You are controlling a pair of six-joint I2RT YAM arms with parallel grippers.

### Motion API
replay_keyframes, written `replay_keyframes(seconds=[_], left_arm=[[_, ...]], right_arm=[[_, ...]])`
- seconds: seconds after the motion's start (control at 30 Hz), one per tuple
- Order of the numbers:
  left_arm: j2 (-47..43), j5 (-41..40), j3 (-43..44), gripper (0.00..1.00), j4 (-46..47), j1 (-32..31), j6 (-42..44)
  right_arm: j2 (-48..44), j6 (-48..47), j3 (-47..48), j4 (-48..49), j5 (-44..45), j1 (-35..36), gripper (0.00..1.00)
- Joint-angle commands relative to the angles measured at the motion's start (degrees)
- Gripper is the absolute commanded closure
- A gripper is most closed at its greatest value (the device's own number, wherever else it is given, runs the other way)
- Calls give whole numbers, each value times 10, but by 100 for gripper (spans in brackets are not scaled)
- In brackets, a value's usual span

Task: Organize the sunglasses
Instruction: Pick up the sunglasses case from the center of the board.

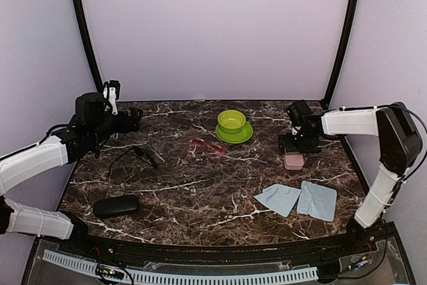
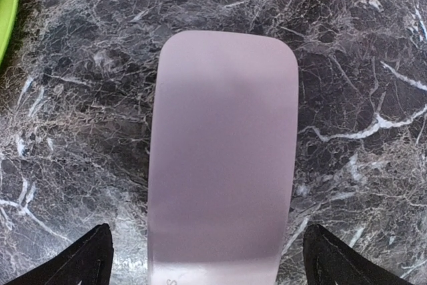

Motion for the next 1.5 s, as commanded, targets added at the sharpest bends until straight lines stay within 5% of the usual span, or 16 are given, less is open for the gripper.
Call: replay_keyframes(seconds=[0.0,0.63,1.0,1.23,1.47], left_arm=[[-4,1,-6,2,6,-3,-4],[2,5,-4,2,7,-7,-8],[32,92,16,1,5,-34,38],[57,201,-8,1,98,-99,93],[118,352,-12,3,185,-129,61]], right_arm=[[18,10,-8,30,-28,-10,0],[37,-3,-19,35,-28,-25,18],[-11,-63,0,26,-52,-1,51],[-89,-156,23,11,-218,42,65],[-120,-237,81,1,-383,107,68]])
